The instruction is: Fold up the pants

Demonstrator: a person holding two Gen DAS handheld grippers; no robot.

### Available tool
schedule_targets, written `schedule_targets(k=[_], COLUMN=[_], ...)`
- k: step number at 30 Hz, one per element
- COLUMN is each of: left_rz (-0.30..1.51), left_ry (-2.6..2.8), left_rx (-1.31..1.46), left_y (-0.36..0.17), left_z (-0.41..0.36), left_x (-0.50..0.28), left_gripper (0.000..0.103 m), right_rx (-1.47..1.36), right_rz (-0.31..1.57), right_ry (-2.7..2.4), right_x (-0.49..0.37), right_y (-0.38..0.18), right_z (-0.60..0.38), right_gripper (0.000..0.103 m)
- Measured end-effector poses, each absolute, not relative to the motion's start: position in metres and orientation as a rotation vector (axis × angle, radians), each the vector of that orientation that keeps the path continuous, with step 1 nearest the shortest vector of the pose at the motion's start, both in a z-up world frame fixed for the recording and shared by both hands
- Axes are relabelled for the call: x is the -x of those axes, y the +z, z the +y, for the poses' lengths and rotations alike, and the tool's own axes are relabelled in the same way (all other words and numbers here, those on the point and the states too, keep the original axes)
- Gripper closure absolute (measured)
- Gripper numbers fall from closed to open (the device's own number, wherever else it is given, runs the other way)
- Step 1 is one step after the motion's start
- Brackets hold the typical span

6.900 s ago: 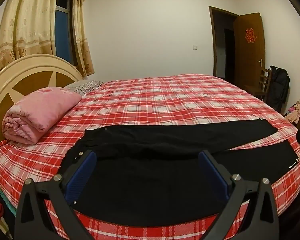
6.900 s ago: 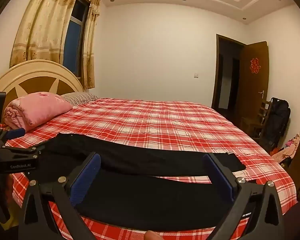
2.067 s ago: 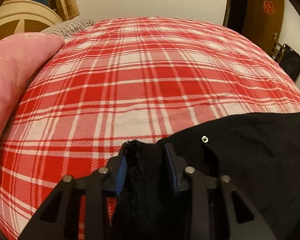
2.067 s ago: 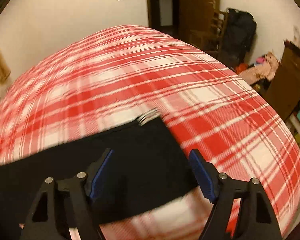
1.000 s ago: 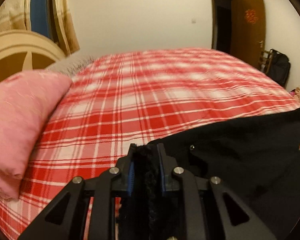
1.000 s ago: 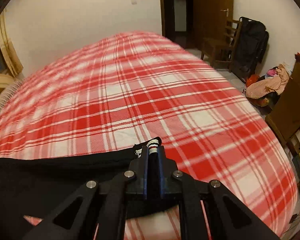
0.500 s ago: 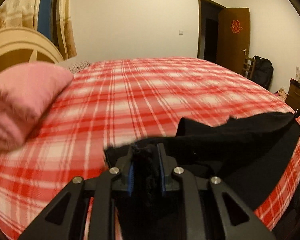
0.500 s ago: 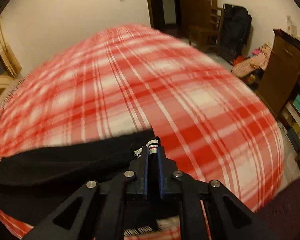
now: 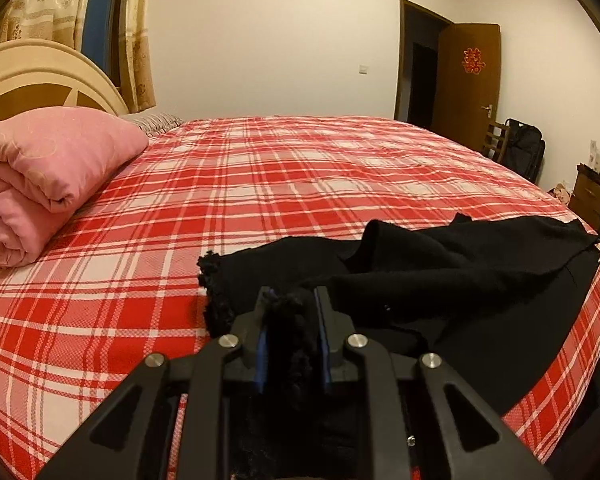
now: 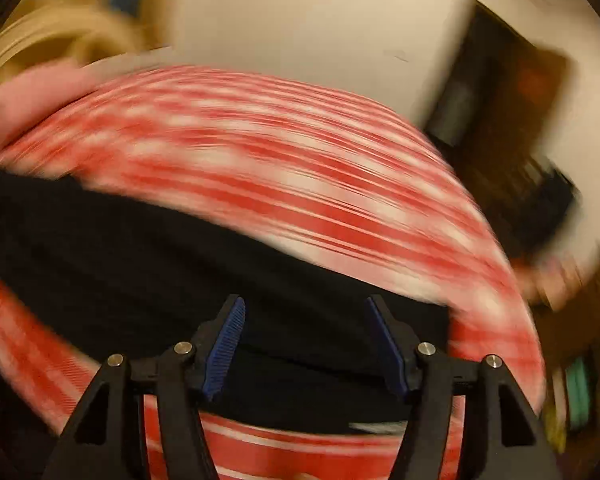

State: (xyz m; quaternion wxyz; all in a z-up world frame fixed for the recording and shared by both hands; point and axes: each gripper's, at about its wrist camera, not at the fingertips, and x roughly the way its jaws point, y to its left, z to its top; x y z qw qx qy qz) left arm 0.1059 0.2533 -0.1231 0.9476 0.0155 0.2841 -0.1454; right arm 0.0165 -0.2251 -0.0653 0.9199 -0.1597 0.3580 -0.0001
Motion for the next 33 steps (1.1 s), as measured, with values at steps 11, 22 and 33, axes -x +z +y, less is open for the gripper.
schedule_targets(k=[11,22,33], left_rz=[0.548,0.523,0.527], left_ry=[-0.341,-0.398,-0.383], left_rx=[-0.051,-0.075,-0.048], left_y=[-0.102,-0.089,-0.097], left_z=[0.251,0.251,0.25], left_x=[-0.099,-0.078,-0.081], left_gripper=[0.082,0.083,0.083], right_rx=[0.651,0.55,0.66], right_rz=[0.739,0.779,0.727], right_ry=[0.353,0.381,0.397], right_x=[-0.066,-0.06,-0.053], right_y=[-0.153,-0.12,-0.143], right_z=[-0.022,-0.034,0.0], right_gripper=[0.048,0.103,0.027])
